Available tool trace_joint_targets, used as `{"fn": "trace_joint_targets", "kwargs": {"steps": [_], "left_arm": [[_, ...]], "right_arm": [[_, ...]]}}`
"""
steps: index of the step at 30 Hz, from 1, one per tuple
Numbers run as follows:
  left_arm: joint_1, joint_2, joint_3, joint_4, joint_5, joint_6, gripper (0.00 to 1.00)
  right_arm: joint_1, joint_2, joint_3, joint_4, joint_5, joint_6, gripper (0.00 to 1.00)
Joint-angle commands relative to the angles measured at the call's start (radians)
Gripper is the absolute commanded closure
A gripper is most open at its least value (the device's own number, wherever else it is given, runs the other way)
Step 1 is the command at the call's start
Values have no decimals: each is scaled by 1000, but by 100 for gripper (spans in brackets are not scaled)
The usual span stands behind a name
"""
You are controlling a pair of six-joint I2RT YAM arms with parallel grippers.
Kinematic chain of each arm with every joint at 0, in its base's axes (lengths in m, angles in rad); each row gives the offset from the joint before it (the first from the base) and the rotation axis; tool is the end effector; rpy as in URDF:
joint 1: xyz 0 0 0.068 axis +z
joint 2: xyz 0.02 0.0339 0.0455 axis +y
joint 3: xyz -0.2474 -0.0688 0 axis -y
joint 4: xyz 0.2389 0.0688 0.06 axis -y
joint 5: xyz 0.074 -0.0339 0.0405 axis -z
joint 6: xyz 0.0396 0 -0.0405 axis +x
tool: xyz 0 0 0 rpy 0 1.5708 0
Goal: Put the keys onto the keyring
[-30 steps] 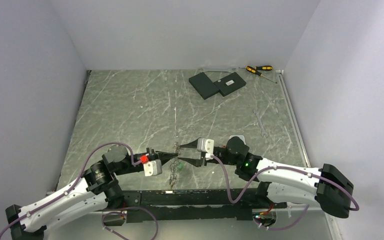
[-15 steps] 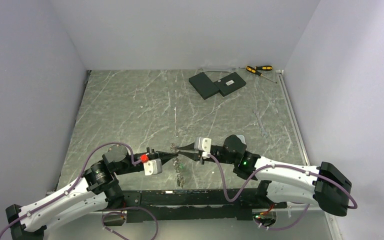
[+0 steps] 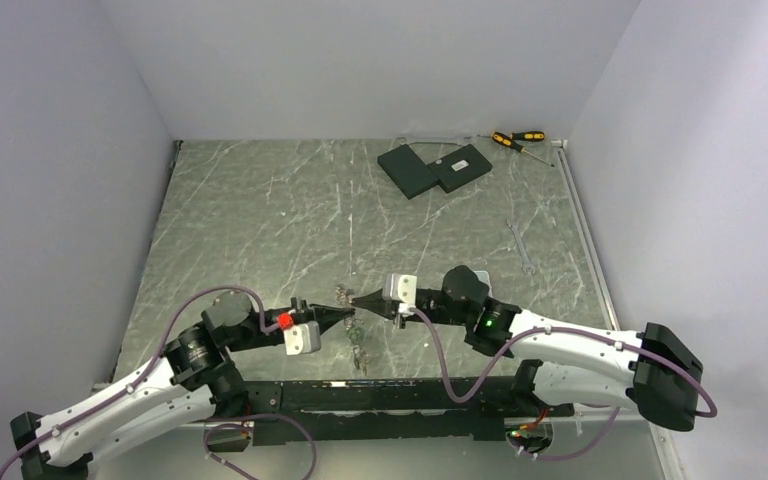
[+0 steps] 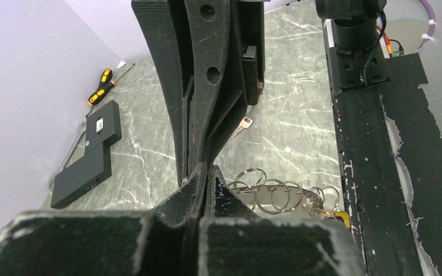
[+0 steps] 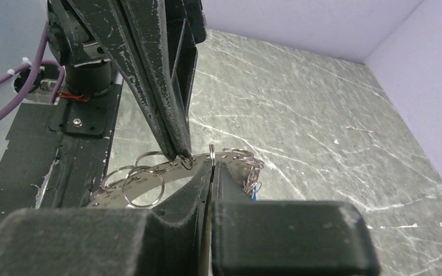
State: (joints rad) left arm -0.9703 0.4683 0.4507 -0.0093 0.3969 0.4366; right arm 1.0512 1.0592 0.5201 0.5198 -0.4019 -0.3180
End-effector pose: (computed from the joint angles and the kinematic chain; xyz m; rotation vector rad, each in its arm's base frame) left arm 0.0719 -0.1321 0.2780 1.2848 1.0263 -0.7273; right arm 0.1083 0.2205 0.2559 -1.2820 1.0559 0.8824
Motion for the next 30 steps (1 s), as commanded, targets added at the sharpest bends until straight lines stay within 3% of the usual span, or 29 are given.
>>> {"fn": "trace_joint_targets", "kwargs": {"steps": [1,2,3,5,6,7,11,17,18,24,30], "left_arm": [[-4,-19,28,-17,102,44,96],[-4,-16,37,-45,108,50,86],[-4,-12,47,-65,107,52,67],[-4,-13,63,-95,100,50,11],[-4,-16,69,-110,102,52,2],[-4,-19,76,-125,109,59,1],[-4,-38,98,-168,115,76,1],[-4,-37,139,-154,24,82,47],[-4,-31,146,-160,9,94,50],[-4,42,198,-221,-59,153,50],[-4,137,232,-207,-122,161,66]], "right_arm": [[2,-43,61,-34,21,-46,100],[3,-51,67,-48,25,-58,100],[3,-59,74,-65,28,-71,100],[3,-71,92,-102,35,-98,100],[3,-76,102,-125,40,-112,100],[3,-79,113,-144,43,-126,100],[3,-85,152,-213,55,-172,100],[3,-81,207,-311,68,-222,100],[2,-78,217,-331,66,-229,100],[14,-80,246,-401,64,-250,100],[38,-76,263,-434,68,-258,100]]}}
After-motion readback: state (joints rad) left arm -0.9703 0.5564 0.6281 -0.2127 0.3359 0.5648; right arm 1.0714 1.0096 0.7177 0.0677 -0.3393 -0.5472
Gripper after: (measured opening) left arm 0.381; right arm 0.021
